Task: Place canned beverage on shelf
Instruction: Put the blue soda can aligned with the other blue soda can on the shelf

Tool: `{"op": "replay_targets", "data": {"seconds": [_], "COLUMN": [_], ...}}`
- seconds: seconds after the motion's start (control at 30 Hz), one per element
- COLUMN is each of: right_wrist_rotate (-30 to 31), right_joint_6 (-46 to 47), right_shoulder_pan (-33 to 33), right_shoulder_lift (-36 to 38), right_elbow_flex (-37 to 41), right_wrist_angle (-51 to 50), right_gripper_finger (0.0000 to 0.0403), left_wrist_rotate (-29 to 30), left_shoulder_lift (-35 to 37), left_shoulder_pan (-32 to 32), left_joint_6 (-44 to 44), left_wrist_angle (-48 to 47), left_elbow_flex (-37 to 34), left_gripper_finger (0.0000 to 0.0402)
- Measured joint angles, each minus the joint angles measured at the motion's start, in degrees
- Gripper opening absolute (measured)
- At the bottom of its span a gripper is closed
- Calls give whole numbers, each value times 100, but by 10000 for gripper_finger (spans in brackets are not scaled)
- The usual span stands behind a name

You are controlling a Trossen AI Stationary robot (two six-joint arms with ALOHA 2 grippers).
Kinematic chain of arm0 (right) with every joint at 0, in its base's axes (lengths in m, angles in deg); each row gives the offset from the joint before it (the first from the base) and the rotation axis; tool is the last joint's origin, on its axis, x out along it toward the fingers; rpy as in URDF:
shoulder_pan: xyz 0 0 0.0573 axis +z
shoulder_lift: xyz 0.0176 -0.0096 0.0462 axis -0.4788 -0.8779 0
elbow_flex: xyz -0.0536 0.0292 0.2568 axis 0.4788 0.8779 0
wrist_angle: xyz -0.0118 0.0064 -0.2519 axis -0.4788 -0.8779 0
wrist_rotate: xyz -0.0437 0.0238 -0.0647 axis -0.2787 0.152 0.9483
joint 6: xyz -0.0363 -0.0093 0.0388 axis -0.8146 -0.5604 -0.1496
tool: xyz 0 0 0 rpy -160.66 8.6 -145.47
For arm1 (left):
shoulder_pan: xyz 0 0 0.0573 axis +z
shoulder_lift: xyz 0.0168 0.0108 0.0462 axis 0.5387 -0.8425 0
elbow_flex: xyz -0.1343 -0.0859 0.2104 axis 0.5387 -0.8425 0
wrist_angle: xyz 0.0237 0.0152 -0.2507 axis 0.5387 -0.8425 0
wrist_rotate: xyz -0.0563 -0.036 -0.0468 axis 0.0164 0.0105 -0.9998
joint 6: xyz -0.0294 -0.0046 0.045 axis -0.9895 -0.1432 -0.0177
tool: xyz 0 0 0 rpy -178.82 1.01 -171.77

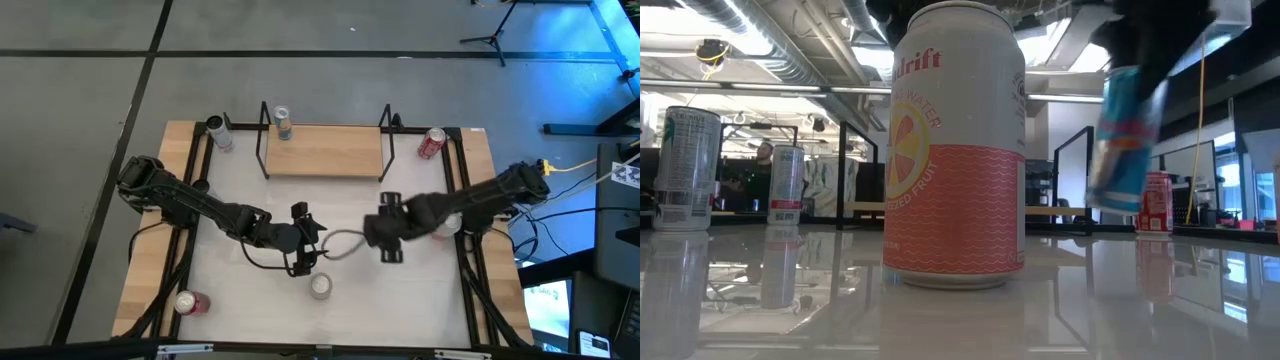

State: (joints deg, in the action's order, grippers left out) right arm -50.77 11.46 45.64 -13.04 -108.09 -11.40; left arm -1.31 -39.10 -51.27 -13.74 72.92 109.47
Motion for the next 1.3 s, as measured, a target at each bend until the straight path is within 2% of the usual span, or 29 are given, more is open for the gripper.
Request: {"op": "replay_targets", "data": {"seconds": [0.3, 0.77, 0.9, 1.0, 1.17, 1.3], "right_wrist_rotate": [-699, -723, -723, -678, -505, -48], "right_joint_6": [-846, -1321, -1284, -1076, -752, 95], "right_shoulder_pan": [-768, -896, -878, -750, -375, 172], "right_shoulder_lift": [-360, -679, -584, -369, 356, 1112], "right_elbow_flex": [0, -9, -210, -463, -492, -332], "right_wrist_angle": [512, 1100, 713, 158, 1, -151], "right_gripper_finger": [226, 271, 280, 281, 279, 280], "left_wrist_rotate": [-5, 5, 17, -91, -150, -561], "left_shoulder_lift": [-2, -2, -2, -2, -37, -312], "left_shoulder_pan": [-2, 0, 3, 65, 238, 478], "left_joint_6": [-237, -297, -290, -306, -290, -133], "left_wrist_angle": [42, 249, 362, 553, 878, 1585], "left_elbow_flex": [-308, -643, -643, -643, -643, -643], "left_gripper_finger": [270, 270, 270, 270, 270, 270]}}
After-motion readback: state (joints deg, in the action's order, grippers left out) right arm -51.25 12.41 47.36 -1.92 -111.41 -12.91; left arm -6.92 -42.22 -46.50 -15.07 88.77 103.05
